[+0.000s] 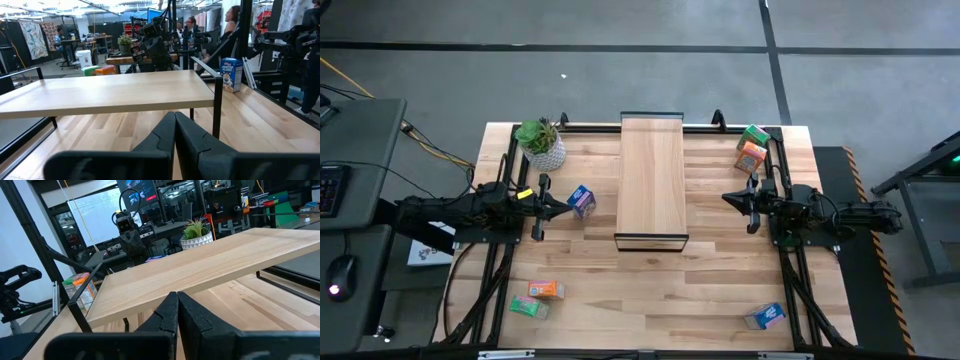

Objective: Stack cereal on shelf

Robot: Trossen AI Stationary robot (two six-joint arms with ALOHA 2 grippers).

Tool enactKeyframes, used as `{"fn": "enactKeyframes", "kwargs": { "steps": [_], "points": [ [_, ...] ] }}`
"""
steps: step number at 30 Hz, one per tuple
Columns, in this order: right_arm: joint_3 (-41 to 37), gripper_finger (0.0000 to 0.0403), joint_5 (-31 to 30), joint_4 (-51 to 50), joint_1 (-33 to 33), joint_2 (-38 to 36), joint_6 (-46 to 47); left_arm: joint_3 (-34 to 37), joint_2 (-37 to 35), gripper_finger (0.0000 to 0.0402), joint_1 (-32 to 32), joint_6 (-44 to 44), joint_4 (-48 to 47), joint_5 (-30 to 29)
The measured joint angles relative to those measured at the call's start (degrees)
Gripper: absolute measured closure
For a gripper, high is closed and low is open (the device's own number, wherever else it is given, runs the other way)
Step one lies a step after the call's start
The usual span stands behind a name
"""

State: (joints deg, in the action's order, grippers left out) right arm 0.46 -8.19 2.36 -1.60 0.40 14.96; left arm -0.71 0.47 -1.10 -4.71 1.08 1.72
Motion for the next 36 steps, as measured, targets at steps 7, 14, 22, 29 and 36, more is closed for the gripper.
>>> {"fn": "enactKeyframes", "kwargs": {
  "steps": [7,14,22,29,36],
  "points": [
    [0.0,0.0402,0.0,0.0,0.0,0.0,0.0,0.0,0.0,0.0401,0.0,0.0,0.0,0.0],
    [0.0,0.0402,0.0,0.0,0.0,0.0,0.0,0.0,0.0,0.0401,0.0,0.0,0.0,0.0],
    [0.0,0.0402,0.0,0.0,0.0,0.0,0.0,0.0,0.0,0.0401,0.0,0.0,0.0,0.0],
    [0.0,0.0402,0.0,0.0,0.0,0.0,0.0,0.0,0.0,0.0401,0.0,0.0,0.0,0.0],
    [0.0,0.0402,-5.0,12.7,0.0,0.0,11.4,0.0,0.0,0.0401,0.0,0.0,0.0,0.0]
  ]
}}
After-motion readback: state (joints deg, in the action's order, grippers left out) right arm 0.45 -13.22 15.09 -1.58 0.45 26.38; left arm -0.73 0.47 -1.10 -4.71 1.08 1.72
